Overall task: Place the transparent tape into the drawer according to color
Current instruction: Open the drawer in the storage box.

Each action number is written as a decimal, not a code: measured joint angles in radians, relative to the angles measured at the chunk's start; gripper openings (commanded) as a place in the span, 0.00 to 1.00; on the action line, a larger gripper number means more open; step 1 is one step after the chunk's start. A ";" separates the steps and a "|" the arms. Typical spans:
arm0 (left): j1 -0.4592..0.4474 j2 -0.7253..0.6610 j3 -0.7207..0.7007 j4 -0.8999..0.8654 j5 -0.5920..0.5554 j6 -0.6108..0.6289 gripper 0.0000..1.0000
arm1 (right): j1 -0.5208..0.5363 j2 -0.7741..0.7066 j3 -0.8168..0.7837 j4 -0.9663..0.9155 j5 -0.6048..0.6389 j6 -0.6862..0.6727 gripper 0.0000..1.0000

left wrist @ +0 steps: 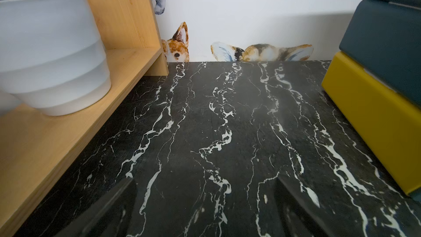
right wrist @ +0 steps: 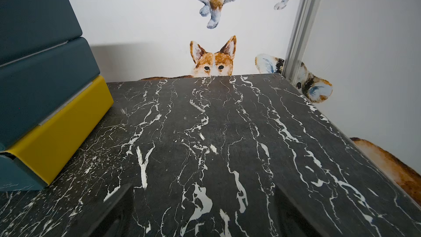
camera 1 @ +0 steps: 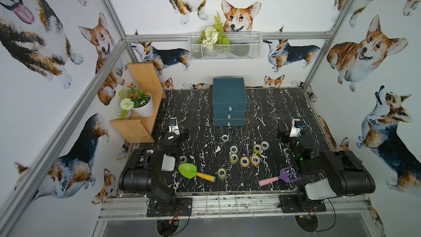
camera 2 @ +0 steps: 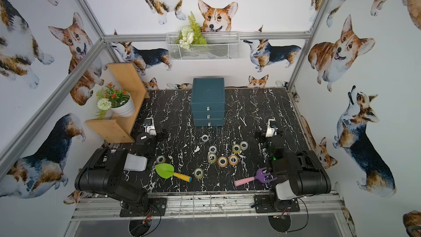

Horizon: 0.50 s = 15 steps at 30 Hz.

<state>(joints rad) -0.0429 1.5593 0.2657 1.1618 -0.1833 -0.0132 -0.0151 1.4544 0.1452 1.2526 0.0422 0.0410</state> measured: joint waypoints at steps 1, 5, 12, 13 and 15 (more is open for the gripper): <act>0.000 0.000 0.000 0.000 0.000 0.000 0.99 | 0.000 0.000 0.000 0.000 0.000 0.000 1.00; -0.003 0.000 0.000 0.000 -0.004 0.003 1.00 | 0.000 0.000 0.000 0.000 0.000 0.000 1.00; -0.004 0.000 0.000 0.000 -0.012 0.003 1.00 | 0.000 -0.001 0.000 0.000 0.000 0.000 1.00; -0.004 0.000 0.000 0.000 -0.013 0.003 1.00 | 0.000 -0.001 0.000 0.000 0.000 0.000 1.00; -0.004 0.000 0.000 0.000 -0.015 0.003 1.00 | 0.000 -0.001 0.000 0.000 0.000 0.000 1.00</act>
<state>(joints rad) -0.0471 1.5593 0.2657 1.1622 -0.1982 -0.0101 -0.0151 1.4536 0.1452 1.2526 0.0418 0.0410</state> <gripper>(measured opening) 0.996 0.996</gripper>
